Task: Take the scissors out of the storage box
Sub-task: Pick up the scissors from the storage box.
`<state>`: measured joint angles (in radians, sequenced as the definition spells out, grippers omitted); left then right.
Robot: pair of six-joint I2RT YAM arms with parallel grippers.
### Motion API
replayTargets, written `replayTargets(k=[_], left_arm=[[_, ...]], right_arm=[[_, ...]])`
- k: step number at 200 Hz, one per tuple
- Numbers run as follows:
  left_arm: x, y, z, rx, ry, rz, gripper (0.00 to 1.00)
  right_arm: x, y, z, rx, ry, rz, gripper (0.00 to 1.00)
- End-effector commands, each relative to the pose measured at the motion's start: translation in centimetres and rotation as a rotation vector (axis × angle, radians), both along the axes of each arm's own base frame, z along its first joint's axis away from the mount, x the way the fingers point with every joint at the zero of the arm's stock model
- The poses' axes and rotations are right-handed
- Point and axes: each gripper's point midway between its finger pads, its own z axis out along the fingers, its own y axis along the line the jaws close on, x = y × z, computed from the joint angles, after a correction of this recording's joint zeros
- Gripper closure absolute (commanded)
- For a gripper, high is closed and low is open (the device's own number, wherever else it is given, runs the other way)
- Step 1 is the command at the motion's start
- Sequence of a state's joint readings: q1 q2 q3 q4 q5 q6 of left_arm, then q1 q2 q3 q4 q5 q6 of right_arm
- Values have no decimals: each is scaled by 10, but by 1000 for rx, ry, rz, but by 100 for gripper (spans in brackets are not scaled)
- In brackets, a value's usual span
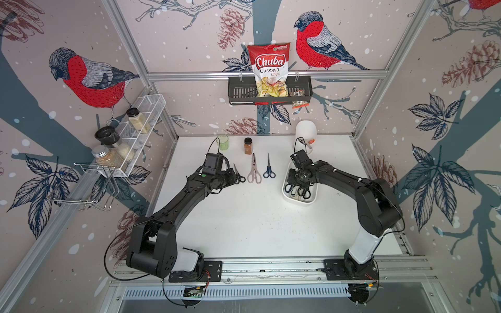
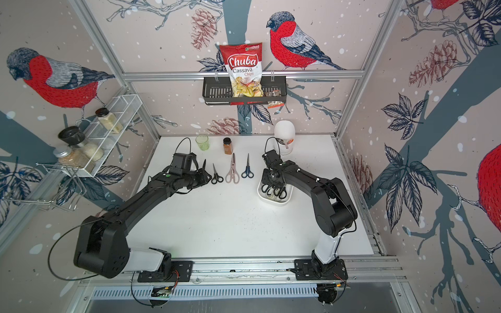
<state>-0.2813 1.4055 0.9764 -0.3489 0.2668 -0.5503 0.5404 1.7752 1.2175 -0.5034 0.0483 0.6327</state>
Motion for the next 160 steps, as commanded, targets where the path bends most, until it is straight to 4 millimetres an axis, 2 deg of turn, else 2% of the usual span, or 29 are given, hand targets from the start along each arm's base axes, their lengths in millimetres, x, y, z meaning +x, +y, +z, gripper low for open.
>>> replayTargets(k=[1,7,10,16,62,83,160], left_arm=[[2,-7,1,-13,0,-24,72],[2,-7,-1,-8,3,-28,72],[8,-9,9,-12,-21,-31,72],[9,-9,10,-12,-25,-29,72],[10,-13,3,-20,-17,-30,72],[10,-13,4,-19,-19,-30,72],[6,-8,7,-1,-25,-24,72]], right_arm=[[-20,-26,-4,-72,80,-63,57],[-24,-31,-5,-78,92,-74,58],[-26,-32,-5,-77,97,-79,58],[-29,-35,-5,-71,105,-83,58],[-46,-39,-11,-25,174,-87,57],[-45,-45,-14,-38,174,-116,57],[-46,-41,-27,18,186,-134,59]])
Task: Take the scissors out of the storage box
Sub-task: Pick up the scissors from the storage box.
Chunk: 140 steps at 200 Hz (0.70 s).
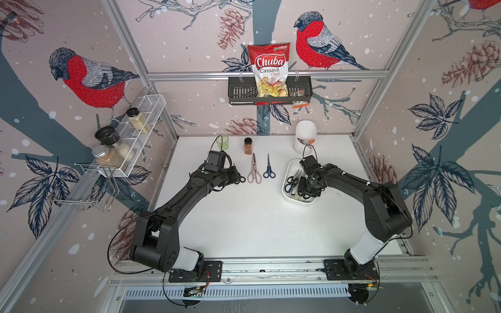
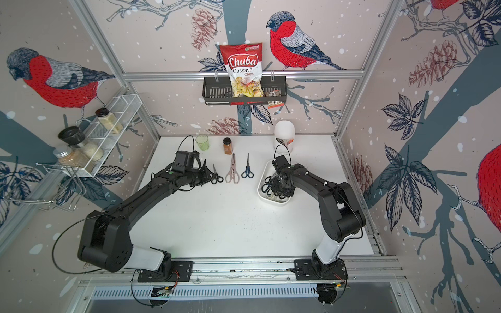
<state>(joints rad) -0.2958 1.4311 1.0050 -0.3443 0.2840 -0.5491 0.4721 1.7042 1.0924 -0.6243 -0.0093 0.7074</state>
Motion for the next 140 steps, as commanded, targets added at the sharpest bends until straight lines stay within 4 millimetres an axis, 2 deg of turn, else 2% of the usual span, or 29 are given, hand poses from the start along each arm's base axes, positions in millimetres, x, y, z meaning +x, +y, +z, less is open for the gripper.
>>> replayTargets(k=[1,85,128,131,140], left_arm=[[1,2,4,13,-22,3,72],[-5,7,12,31,-39,3,72],[-6,7,19,28,-56,5,72],[-9,9,11,33,-38,5,72],[-11,9,10,33,-36,8,72]], right_arm=[[2,4,-3,32,-7,-18,59],[4,7,-18,70,-29,-43,71],[3,4,-14,63,-47,-43,87],[3,4,-13,61,-49,-42,88],[5,3,-10,53,-56,-39,91]])
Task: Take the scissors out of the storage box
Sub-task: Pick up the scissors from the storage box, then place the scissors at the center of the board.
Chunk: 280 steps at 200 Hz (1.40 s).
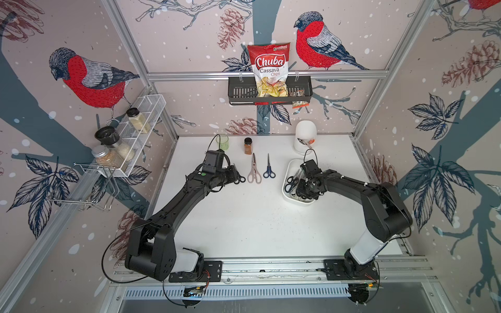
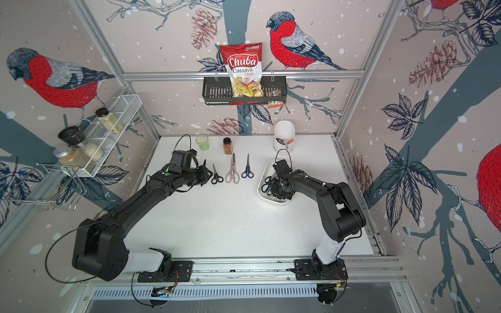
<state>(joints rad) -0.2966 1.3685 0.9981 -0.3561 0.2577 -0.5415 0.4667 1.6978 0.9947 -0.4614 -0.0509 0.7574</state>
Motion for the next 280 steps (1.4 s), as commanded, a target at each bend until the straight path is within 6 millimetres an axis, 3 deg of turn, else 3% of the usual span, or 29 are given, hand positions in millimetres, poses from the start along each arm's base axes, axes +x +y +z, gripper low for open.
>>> replayTargets(k=[1,35,108,130,172,198,233,280], left_arm=[[-7,4,-7,22,15,-4,72],[-10,4,-9,13,18,-4,72],[-18,7,-15,15,22,0,72],[-20,8,-15,10,21,0,72],[-22,13,-16,0,14,10,72],[-24,22,-16,-12,12,28,72],[-28,43,-20,-40,13,75,72],[-35,55,-22,-11,5,85,72]], right_arm=[[3,-5,7,-27,-21,1,92],[9,-7,18,-60,-38,22,100],[20,2,51,-57,-102,45,100],[18,20,66,-63,-130,85,100],[3,76,90,-60,-160,198,100],[-16,109,87,-48,-147,266,100],[-45,140,64,-66,-87,343,100],[-65,164,36,-91,-19,389,100]])
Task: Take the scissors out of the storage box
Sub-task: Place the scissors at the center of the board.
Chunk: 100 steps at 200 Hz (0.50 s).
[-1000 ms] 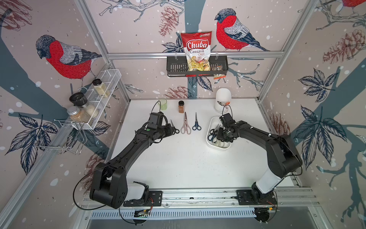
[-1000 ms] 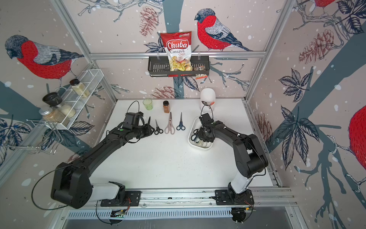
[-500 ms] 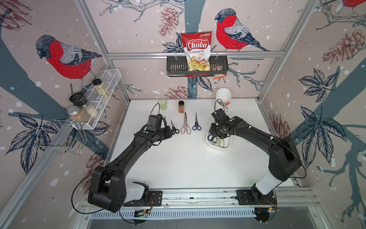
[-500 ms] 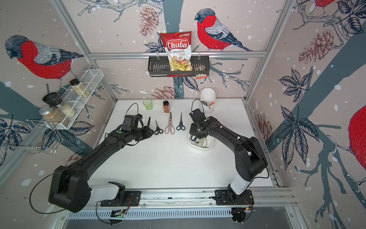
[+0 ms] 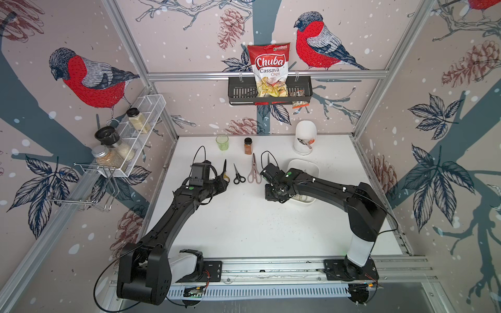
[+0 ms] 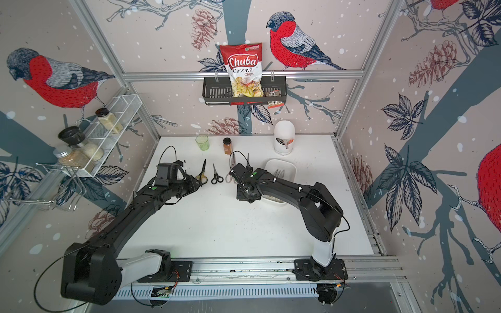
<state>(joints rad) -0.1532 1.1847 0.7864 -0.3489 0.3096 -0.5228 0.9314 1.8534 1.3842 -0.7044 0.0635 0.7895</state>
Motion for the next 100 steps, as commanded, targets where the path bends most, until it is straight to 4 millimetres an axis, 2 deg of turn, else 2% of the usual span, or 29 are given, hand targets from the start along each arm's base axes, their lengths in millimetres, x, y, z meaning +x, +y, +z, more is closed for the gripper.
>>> replayTargets(k=[1,44,100], left_arm=[[0,3,0,12,-15,-9,72],[-2,4,-5,-15,7,-19,72],[-1,7,-1,-11,-5,-20,72]], right_arm=[[-7,6,-11,-18,37,-9,100],[-16,-1,-38,-119,110,4,100],[-26,-5,-54,-188,149,26,100]])
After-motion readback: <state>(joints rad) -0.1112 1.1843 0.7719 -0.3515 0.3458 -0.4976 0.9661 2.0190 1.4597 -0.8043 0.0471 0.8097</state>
